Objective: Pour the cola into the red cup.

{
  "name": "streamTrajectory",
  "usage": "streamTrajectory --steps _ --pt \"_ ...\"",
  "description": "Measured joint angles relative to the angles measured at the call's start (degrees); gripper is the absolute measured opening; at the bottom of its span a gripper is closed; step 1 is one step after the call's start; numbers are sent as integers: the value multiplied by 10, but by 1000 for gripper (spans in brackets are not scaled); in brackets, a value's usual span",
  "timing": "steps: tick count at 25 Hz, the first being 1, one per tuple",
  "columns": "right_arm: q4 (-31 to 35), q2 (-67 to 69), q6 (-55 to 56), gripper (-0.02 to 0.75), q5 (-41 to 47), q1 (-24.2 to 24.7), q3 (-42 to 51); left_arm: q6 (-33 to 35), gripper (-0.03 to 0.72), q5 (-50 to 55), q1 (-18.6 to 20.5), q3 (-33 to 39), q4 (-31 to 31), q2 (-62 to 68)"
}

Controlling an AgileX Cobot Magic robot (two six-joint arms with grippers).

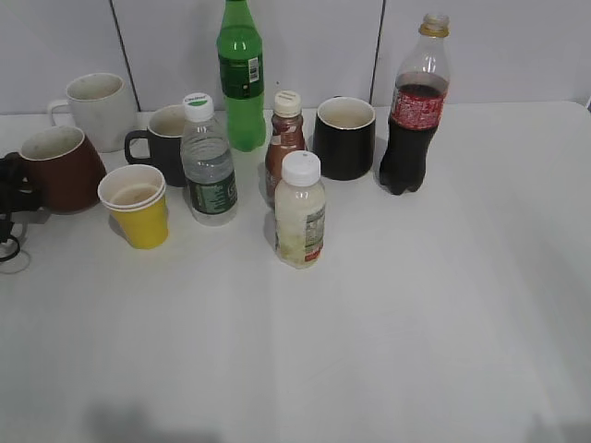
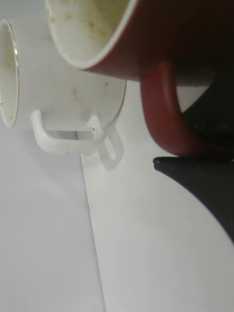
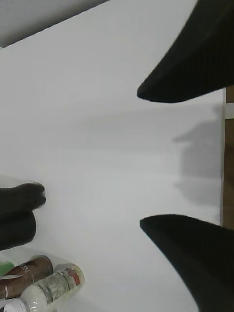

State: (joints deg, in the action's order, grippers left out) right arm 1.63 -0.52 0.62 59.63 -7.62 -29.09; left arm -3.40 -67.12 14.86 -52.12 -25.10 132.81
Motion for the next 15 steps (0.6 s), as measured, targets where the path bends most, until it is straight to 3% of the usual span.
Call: streamTrajectory --steps 5,7,10,15 --pt "21 0 0 519 -15 0 -5 2 43 20 2 17 -4 -44" --pt "23 17 -6 505 -76 0 -11 -2 43 25 5 34 -6 -88" --pt "26 109 -55 500 -246 0 -10 -23 43 47 7 63 -10 -178" --pt "78 359 -90 499 -606 0 -5 -45 43 106 -8 100 -51 -314"
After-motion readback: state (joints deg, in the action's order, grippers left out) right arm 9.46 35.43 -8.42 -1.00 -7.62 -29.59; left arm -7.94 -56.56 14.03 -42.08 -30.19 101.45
